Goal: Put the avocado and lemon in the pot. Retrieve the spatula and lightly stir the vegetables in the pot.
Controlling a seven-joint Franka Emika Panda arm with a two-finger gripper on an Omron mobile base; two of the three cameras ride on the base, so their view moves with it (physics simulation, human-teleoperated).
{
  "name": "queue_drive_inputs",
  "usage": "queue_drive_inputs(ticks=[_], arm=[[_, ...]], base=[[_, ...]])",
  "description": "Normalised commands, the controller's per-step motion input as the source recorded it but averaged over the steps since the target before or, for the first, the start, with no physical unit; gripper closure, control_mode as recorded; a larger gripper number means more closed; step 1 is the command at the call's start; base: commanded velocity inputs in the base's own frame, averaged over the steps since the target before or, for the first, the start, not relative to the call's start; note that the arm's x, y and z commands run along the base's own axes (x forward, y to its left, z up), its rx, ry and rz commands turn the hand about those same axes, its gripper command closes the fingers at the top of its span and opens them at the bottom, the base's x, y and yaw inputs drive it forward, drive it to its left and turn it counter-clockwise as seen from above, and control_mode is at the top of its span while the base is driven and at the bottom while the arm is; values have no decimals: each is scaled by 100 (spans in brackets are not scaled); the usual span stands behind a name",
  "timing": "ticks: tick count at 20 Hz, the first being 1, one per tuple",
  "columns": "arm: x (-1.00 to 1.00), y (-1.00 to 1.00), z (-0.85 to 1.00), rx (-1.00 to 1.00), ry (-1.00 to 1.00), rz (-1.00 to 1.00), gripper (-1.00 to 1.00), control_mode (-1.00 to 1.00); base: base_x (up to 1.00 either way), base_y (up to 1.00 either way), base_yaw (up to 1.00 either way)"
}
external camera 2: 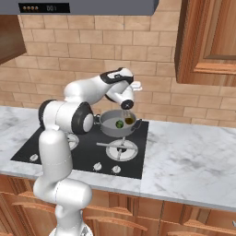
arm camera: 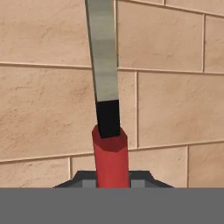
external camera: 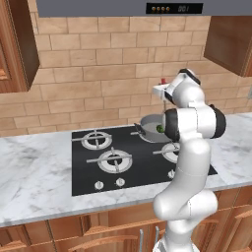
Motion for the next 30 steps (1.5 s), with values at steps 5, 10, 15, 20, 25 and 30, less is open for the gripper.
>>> queue_drive_inputs(ticks=[5,10,15,20,25,30], arm=[[11,33,-1,1,0,0,100,-100],[17,20,-9,0,0,0,100,-100],[3,13,-22,0,0,0,100,-100],[-4,18,-23,0,0,1,100,-100],[-7,20,-17,8,2,4,100,-100],[-1,21,-12,12,3,5,100,-100]], base=[[0,0,0],[0,0,0],[0,0,0],[0,0,0],[0,0,0],[0,0,0]])
